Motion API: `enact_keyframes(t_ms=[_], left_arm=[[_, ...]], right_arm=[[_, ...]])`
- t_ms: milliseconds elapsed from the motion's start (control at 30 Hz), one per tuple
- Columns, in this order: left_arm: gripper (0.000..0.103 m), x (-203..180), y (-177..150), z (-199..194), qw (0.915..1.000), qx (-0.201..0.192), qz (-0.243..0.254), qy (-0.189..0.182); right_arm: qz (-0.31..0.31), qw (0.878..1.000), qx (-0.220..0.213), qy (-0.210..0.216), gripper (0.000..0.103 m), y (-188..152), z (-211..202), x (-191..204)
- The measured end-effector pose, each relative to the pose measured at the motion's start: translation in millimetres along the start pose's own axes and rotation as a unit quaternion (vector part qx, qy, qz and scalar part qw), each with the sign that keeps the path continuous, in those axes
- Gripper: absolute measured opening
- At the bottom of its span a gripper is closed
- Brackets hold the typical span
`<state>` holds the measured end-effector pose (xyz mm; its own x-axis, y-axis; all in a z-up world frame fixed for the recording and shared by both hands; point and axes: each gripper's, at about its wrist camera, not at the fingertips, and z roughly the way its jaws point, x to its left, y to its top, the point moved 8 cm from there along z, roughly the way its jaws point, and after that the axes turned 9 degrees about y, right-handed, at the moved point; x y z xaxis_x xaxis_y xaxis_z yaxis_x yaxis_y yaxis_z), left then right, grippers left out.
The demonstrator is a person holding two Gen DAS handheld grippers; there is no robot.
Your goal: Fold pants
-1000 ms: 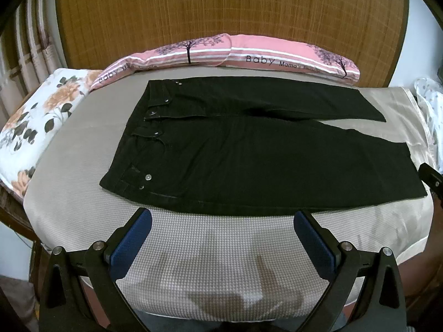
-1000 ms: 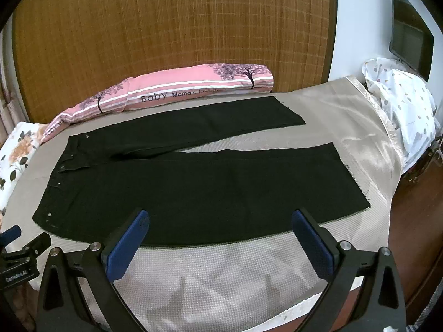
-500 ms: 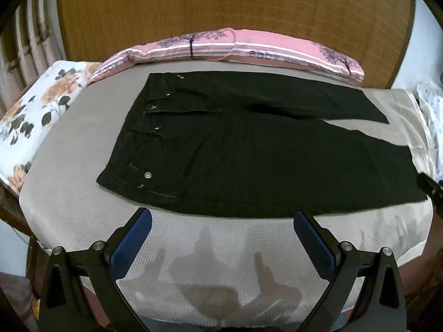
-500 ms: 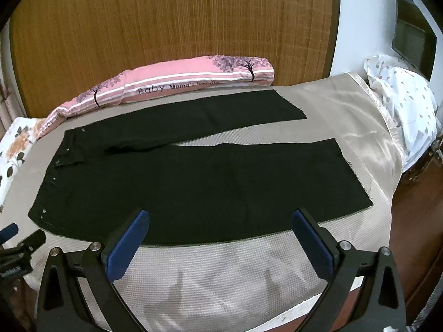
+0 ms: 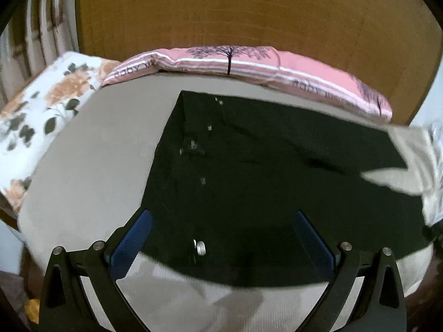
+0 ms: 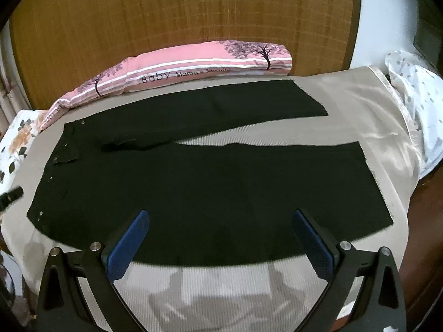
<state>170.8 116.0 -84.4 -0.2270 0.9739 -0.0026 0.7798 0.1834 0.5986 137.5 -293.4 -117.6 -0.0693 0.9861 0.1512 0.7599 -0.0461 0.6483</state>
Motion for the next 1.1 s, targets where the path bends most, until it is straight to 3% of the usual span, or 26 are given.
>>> enact_keyframes(t_ms=[133,267,367,433,567,700,800,1100], left_arm=[[0.088,24.7,44.8,32.3,0.9993,0.014,-0.034,-0.011],[0.082,42.3,84.1,71.3,0.996,0.037,-0.072,-0.037],[0.072,49.7,106.9,101.7,0.9893,0.06,-0.105,-0.082],[0.064,54.9,118.2,122.7,0.9801,0.078,-0.138,-0.119],[0.05,63.3,132.8,162.2,0.9538,0.113,-0.196,-0.198],[0.048,74.1,136.7,194.0,0.9438,0.128,-0.219,-0.212],[0.047,78.5,134.5,213.5,0.9317,0.144,-0.241,-0.23],[0.047,72.6,136.6,250.7,0.9319,0.156,-0.222,-0.24]], right_arm=[[0.009,0.999,0.046,0.023,0.102,13.9,26.5,2.3],[0.027,0.998,0.051,0.04,0.103,34.2,52.9,15.7],[0.039,0.997,0.057,0.039,0.103,49.0,73.3,23.5],[0.045,0.997,0.054,0.039,0.103,58.5,85.0,29.2],[0.06,0.995,0.054,0.054,0.103,77.1,105.5,37.6],[0.065,0.994,0.058,0.061,0.103,90.1,127.6,47.7],[0.059,0.994,0.066,0.065,0.103,95.9,143.7,53.7],[0.052,0.992,0.082,0.076,0.103,108.1,187.1,65.4]])
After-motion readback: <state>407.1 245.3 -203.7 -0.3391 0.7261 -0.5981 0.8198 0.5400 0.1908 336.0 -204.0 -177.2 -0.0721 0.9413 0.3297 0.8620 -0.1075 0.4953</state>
